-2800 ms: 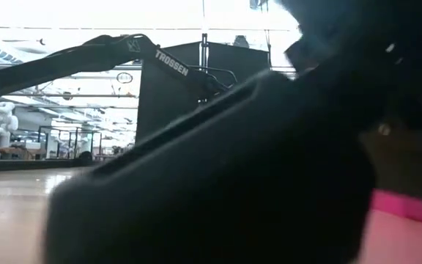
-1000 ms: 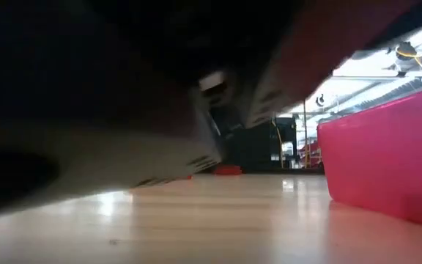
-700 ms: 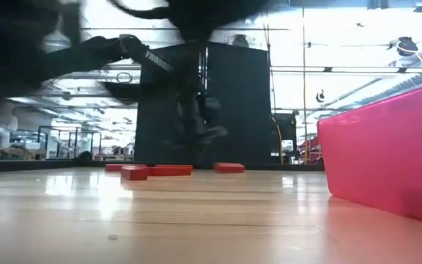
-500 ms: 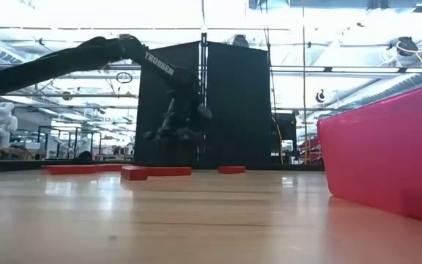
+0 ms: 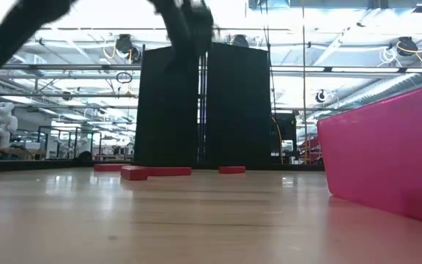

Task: Sort blocks
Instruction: Put the red block into the red bin

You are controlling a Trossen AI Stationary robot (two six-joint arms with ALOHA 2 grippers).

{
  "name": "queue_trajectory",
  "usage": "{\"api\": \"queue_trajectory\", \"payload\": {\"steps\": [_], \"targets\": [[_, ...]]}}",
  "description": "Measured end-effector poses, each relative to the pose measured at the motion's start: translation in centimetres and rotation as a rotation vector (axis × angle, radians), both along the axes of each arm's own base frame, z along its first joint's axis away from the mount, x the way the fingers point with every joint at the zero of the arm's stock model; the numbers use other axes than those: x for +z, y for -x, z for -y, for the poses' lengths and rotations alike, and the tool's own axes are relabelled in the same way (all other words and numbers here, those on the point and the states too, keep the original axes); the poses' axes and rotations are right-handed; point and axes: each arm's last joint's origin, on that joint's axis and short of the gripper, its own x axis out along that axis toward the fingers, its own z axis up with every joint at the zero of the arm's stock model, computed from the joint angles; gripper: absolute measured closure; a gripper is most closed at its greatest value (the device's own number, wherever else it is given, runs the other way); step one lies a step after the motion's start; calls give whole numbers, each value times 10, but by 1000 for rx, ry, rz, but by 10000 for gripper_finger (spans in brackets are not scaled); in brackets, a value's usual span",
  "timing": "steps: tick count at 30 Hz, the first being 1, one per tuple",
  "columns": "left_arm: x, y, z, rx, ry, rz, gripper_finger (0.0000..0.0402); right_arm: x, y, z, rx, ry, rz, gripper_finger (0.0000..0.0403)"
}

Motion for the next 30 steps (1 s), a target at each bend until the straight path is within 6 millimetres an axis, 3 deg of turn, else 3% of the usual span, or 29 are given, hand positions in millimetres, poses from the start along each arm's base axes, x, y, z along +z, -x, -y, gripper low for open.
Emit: {"api": "queue_trajectory", "payload": {"steps": [4, 7, 11, 15, 20, 25, 30], "targets": [[68, 28, 47, -18, -97, 160, 401, -41, -54, 28, 127, -34, -103, 403], [122, 69, 84, 26, -199, 304, 401, -85, -104, 58, 199, -110, -50, 403], [165, 120, 123, 111, -341, 416, 401, -148, -150, 100, 148, -150, -31, 398], [187, 160, 152, 176, -400, 498, 401, -208, -163, 124, 46, -325, -200, 358], [197, 196, 171, 196, -433, 528, 401, -266, -168, 141, -90, -642, -272, 258], [195, 205, 177, 195, -463, 476, 392, -314, -186, 147, -150, -728, -281, 152], [188, 201, 179, 164, -451, 417, 391, -342, -193, 154, -236, -720, -281, 98]]}}
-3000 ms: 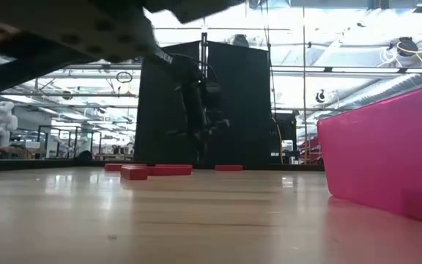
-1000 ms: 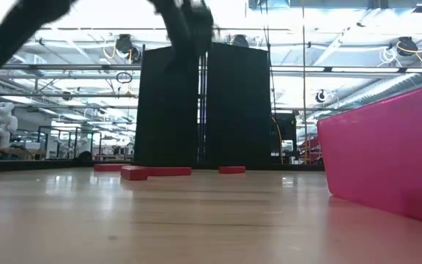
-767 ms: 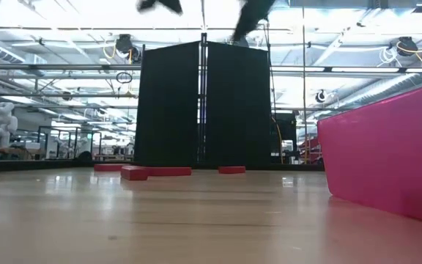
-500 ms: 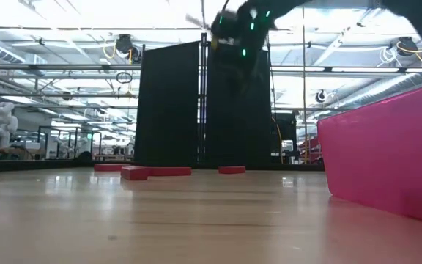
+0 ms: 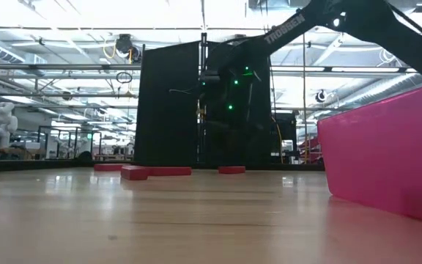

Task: Sort blocks
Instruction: Put the red block into the red bin

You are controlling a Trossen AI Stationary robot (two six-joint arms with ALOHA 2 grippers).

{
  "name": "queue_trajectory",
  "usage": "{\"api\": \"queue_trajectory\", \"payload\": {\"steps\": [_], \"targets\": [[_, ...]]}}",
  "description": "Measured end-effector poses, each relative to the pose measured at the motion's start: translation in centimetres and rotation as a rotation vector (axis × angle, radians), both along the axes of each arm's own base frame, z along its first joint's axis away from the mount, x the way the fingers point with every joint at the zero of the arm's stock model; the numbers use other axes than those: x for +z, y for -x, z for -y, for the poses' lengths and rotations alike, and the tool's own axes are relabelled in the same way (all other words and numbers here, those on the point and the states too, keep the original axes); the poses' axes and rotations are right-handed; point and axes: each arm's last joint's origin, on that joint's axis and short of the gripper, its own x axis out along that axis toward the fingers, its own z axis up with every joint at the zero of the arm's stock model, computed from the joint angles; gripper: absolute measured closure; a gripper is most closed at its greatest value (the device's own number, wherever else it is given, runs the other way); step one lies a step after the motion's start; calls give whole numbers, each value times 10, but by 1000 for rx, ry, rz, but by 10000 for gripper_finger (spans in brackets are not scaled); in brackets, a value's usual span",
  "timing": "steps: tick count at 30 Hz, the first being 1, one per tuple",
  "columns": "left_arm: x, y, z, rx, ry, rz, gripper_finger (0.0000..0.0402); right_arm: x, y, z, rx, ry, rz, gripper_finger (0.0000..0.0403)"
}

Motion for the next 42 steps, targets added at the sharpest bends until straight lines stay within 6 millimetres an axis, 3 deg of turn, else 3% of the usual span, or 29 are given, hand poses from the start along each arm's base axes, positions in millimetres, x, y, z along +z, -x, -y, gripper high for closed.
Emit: {"api": "queue_trajectory", "payload": {"steps": [10, 15, 27, 32, 37, 42], "targets": [[-34, -27, 2, -49, 30, -170, 390, -5, 2, 1, -100, -35, -4, 87], [-48, -35, 4, -67, 41, -238, 389, -12, -4, -13, -92, -121, 14, 88], [-46, -28, 9, -92, 34, -222, 389, -29, -11, -52, -91, -126, -11, 95], [-45, -27, 11, -101, 33, -219, 389, -29, -12, -53, -125, -132, -4, 165], [-45, -27, 11, -101, 33, -219, 389, -30, -8, -49, -92, -170, -22, 313], [-45, -27, 13, -117, 26, -221, 389, -26, -9, -50, -29, -163, -39, 322]]}}
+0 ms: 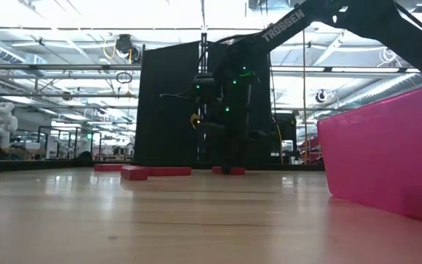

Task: Sort blocks
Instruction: Put the red block into the red bin

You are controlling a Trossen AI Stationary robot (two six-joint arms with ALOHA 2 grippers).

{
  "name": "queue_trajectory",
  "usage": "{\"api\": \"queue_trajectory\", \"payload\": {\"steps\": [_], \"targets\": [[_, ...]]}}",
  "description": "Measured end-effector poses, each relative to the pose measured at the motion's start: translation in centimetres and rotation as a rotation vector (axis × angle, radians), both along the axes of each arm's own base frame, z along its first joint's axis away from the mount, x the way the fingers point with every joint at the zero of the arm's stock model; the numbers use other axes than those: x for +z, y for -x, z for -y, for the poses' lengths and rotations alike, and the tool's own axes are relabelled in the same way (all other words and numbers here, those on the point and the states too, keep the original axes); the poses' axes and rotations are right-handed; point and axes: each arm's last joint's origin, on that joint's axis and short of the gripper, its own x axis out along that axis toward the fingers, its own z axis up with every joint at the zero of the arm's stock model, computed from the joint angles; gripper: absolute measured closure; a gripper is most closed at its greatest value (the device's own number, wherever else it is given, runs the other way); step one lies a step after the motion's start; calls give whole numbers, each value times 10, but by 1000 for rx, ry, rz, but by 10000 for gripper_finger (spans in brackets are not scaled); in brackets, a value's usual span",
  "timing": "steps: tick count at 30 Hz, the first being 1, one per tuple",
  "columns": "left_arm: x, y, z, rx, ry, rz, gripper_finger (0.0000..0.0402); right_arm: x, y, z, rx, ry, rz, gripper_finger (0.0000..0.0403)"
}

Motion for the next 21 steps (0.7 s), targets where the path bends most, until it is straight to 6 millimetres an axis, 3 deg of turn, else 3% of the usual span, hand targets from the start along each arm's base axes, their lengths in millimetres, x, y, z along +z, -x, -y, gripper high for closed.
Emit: {"api": "queue_trajectory", "payload": {"steps": [3, 5, 10, 16, 21], "targets": [[-1, -1, 3, -27, -5, -8, 389, 12, 0, -5, 45, -19, -16, 322], [-6, -2, 5, -38, -1, -25, 389, 30, -2, -13, 78, -6, 21, 322], [-35, 1, 11, 14, 59, -101, 389, 115, 11, -37, 114, 124, 200, 322], [-89, 19, 16, 143, 148, -209, 389, 194, 56, -99, 210, 131, 270, 322], [-129, 33, 22, 193, 258, -214, 389, 219, 92, -151, 246, 108, 197, 322]]}}
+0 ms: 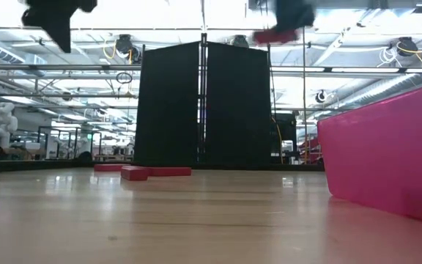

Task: Sort blocks
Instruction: Put the red block into the red bin

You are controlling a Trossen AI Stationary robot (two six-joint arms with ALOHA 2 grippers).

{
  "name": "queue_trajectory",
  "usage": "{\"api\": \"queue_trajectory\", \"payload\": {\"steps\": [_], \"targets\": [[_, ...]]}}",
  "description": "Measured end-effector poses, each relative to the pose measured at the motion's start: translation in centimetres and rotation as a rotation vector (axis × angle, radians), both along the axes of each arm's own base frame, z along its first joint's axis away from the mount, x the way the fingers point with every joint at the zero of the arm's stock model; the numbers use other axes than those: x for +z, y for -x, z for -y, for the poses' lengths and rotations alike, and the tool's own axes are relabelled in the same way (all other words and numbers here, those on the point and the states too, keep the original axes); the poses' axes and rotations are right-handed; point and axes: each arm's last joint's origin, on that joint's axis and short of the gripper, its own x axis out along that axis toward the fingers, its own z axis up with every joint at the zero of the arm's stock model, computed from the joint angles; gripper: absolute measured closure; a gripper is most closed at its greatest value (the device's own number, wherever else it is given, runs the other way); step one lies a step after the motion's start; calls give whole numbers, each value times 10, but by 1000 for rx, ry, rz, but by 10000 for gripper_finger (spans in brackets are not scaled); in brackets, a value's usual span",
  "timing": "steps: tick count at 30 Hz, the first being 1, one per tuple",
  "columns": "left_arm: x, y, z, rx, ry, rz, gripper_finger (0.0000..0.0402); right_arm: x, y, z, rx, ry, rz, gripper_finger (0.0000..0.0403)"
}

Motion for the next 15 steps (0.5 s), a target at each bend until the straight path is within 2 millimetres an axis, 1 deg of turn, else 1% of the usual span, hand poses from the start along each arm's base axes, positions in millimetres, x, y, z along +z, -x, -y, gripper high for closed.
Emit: {"api": "queue_trajectory", "payload": {"steps": [3, 5, 7, 11, 15], "targets": [[-19, 4, 4, -23, 81, 20, 389, -1, 14, -33, 50, -29, -105, 322], [-30, 8, 7, -29, 117, 5, 389, -8, 20, -48, 72, -20, -173, 322], [-40, 11, 10, -23, 163, -18, 389, -21, 24, -62, 75, -14, -225, 322], [-58, 16, 20, -62, 276, -92, 389, -50, 35, -88, 115, -20, -340, 322], [-73, 20, 30, -18, 338, -158, 395, -73, 42, -106, 100, -21, -359, 322]]}}
